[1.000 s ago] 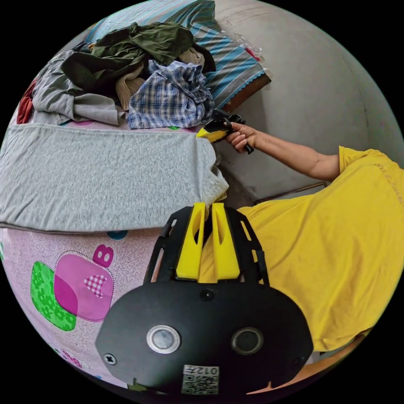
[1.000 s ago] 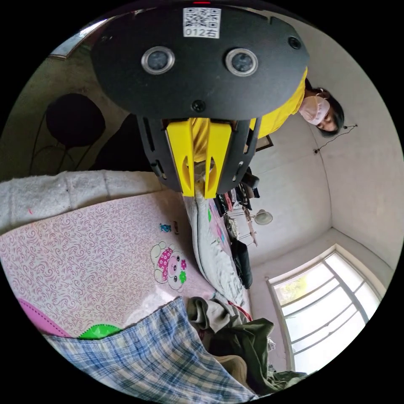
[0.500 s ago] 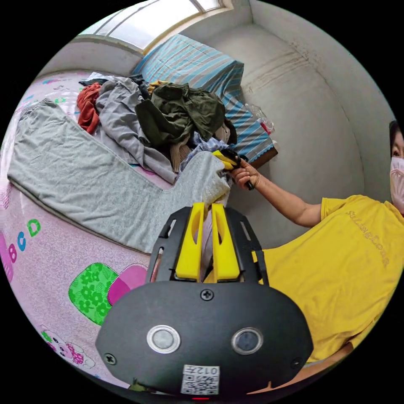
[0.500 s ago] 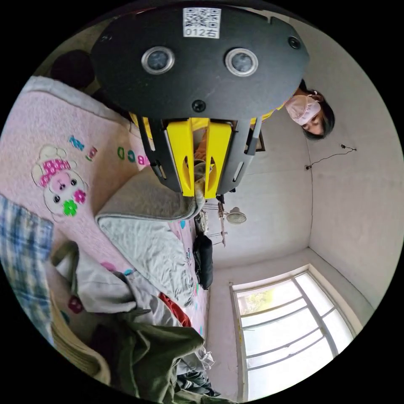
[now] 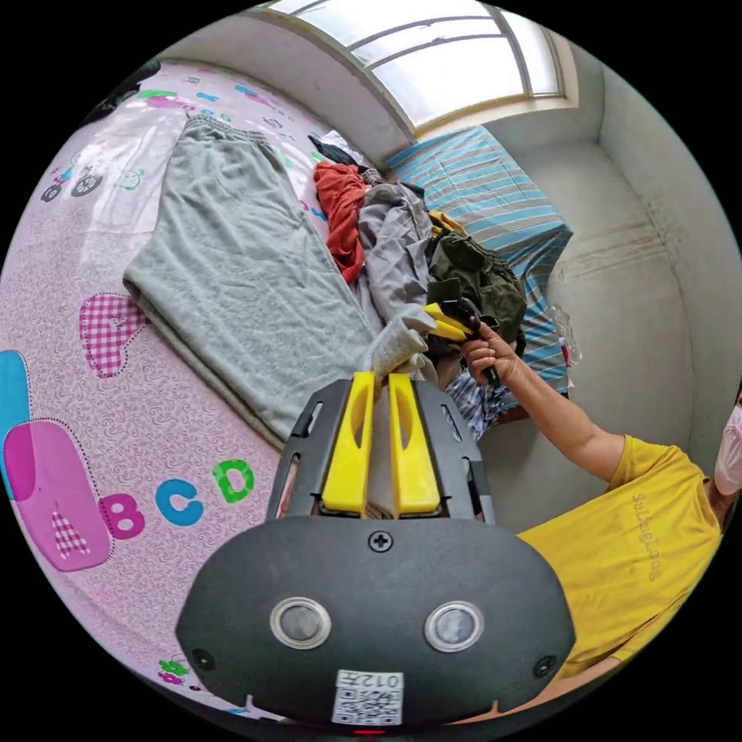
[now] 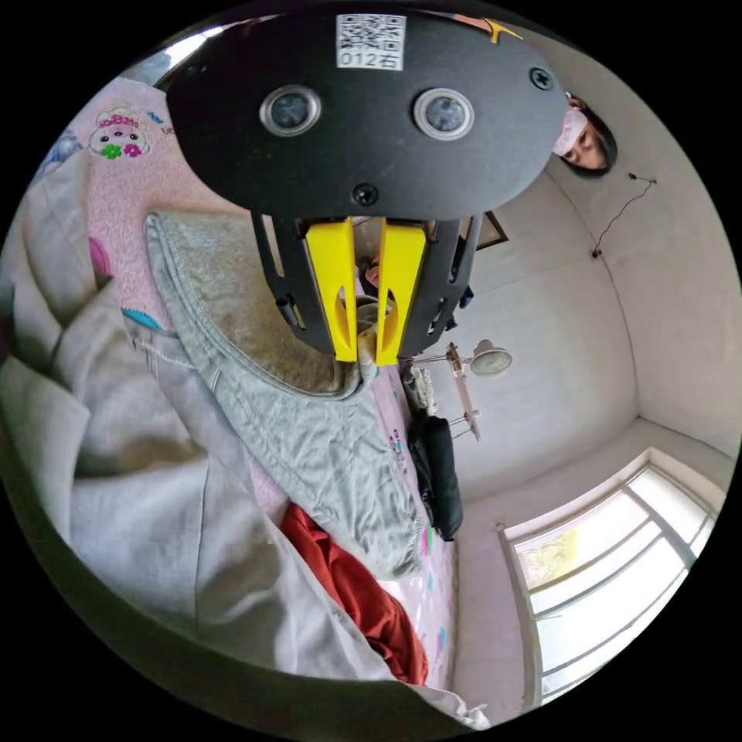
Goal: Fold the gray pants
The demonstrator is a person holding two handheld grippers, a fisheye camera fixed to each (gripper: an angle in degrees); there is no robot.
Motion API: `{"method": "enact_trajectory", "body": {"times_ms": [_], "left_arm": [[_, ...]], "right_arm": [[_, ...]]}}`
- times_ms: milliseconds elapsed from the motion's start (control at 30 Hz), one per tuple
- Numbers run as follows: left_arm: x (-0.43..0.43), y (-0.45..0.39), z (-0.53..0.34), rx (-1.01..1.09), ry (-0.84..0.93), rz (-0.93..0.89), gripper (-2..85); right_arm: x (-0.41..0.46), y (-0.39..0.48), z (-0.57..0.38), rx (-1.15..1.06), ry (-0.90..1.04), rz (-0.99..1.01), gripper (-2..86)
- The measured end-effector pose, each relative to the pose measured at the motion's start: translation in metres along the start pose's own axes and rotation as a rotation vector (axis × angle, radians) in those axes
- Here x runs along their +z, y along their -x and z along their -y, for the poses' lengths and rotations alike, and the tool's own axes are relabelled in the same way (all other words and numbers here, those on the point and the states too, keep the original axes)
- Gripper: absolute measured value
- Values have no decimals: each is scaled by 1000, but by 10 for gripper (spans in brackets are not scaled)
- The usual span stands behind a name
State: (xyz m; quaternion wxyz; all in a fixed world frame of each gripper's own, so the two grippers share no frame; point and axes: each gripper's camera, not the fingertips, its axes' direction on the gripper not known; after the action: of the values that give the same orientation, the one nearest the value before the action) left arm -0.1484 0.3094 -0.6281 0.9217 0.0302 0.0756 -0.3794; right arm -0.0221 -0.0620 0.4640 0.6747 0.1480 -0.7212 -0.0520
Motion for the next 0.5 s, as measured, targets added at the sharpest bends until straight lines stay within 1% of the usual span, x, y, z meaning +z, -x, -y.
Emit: {"method": "enact_trajectory", "body": {"times_ms": [100,167,267,300,333,367,400,467,500], "left_arm": [[10,55,-1,-83,17,13,22],[11,83,-8,-141,-6,30,27],[-4,127,-34,-287,-151,49,37],[-16,140,-53,-344,-252,28,41],[-25,149,-72,-377,-329,-2,47],[-28,150,-82,-383,-349,-11,50],[-28,147,-98,-369,-333,-4,58],[-12,130,-119,-318,-182,90,72],[9,117,-136,-293,-48,156,84]], "right_arm": [[27,-10,30,40,-8,-47,36],[42,-13,43,5,-44,-24,63],[48,-7,44,-96,-80,42,104],[48,-4,42,-125,-86,27,108],[46,4,34,-192,-85,-34,112],[45,12,22,-271,-72,-126,113],[44,15,14,-309,-64,-186,113],[44,19,-20,-440,-23,-477,117],[45,16,-29,-460,-12,-547,118]]}}
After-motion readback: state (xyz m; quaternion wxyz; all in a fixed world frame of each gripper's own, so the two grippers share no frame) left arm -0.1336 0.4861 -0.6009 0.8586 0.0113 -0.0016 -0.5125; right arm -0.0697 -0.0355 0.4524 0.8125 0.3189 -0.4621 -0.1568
